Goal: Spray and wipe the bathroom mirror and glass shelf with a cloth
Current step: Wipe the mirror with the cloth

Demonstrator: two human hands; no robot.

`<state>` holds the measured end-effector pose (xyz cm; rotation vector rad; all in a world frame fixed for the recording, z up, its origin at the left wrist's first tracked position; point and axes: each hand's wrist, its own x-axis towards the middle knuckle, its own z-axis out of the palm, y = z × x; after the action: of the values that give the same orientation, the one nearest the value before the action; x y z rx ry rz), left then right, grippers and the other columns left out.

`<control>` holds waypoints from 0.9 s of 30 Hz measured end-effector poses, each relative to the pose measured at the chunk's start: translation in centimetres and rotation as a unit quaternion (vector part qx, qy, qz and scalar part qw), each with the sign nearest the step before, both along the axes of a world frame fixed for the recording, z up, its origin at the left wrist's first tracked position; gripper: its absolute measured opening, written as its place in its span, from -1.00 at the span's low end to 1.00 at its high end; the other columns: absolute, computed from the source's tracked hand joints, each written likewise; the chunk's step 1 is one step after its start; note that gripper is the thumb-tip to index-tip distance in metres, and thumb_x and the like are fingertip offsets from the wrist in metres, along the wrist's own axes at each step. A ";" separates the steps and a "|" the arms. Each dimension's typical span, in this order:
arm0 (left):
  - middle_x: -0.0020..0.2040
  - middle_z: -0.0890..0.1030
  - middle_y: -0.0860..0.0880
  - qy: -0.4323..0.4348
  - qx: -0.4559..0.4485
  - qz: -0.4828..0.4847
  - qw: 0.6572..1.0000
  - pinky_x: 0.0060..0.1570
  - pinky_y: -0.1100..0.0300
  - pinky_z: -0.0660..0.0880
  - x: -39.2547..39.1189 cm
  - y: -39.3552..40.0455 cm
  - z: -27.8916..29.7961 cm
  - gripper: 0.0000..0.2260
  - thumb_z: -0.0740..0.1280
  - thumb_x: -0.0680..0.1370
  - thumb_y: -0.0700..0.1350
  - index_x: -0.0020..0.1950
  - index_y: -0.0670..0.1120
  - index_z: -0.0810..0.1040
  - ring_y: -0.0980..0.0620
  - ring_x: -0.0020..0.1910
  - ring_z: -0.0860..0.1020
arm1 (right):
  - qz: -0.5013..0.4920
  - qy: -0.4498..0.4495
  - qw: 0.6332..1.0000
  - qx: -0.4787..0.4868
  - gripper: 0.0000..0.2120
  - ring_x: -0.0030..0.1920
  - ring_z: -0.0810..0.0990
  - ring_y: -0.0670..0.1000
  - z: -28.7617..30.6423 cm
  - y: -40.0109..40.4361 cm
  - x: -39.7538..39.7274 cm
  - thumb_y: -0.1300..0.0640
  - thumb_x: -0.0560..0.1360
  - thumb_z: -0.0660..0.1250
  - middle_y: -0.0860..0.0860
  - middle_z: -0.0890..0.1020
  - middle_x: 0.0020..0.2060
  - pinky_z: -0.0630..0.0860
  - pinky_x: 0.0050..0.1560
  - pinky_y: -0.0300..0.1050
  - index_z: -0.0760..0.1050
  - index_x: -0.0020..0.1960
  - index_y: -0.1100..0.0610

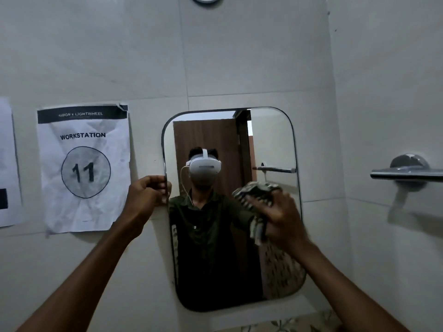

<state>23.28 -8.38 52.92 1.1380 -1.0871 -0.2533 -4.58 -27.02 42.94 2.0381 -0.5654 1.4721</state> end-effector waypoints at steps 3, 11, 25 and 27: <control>-0.15 0.59 -0.09 0.005 0.007 -0.020 1.000 -0.12 0.10 0.53 -0.4 0.2 0.2 -0.60 0.10 0.46 -0.56 0.07 -0.17 0.52 -0.03 -0.14 0.57 | -0.033 -0.367 0.924 0.103 -0.67 0.10 0.51 0.31 5.7 -1.3 -2.0 0.20 0.58 0.25 0.19 0.54 0.08 0.38 0.13 0.01 0.61 0.30 0.12; -0.14 0.59 -0.13 0.027 0.020 -0.046 0.998 -0.11 0.04 0.55 -0.2 0.3 0.8 -0.62 0.10 0.47 -0.55 -0.02 -0.15 0.55 -0.06 -0.15 0.57 | 0.005 -0.069 0.995 -0.074 -0.49 0.09 0.45 0.17 7.6 3.9 7.5 0.25 0.45 0.31 0.15 0.50 0.16 0.43 0.08 0.07 0.57 0.38 0.05; -0.11 0.60 -0.21 0.025 0.023 -0.050 0.998 -0.16 0.08 0.53 0.0 0.2 0.6 -0.63 0.11 0.44 -0.54 0.04 -0.24 0.58 -0.12 -0.12 0.56 | -0.054 -0.022 0.998 -0.024 -0.29 0.66 -0.09 0.07 12.4 2.7 8.4 0.18 0.57 0.22 0.06 0.01 0.67 -0.10 0.64 0.16 0.04 0.67 0.04; -0.07 0.60 -0.26 0.032 0.018 -0.051 0.998 -0.17 0.07 0.53 0.0 0.2 0.4 -0.63 0.11 0.44 -0.54 0.07 -0.27 0.58 -0.15 -0.11 0.56 | -0.067 0.101 0.989 -0.084 -0.31 0.65 0.03 0.08 11.9 2.7 7.8 0.14 0.55 0.22 0.06 0.13 0.65 0.01 0.62 0.16 0.13 0.65 -0.01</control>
<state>23.31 -8.19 53.36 1.1000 -1.0885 -0.3886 3.23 -24.36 54.81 1.9492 -0.4682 1.1774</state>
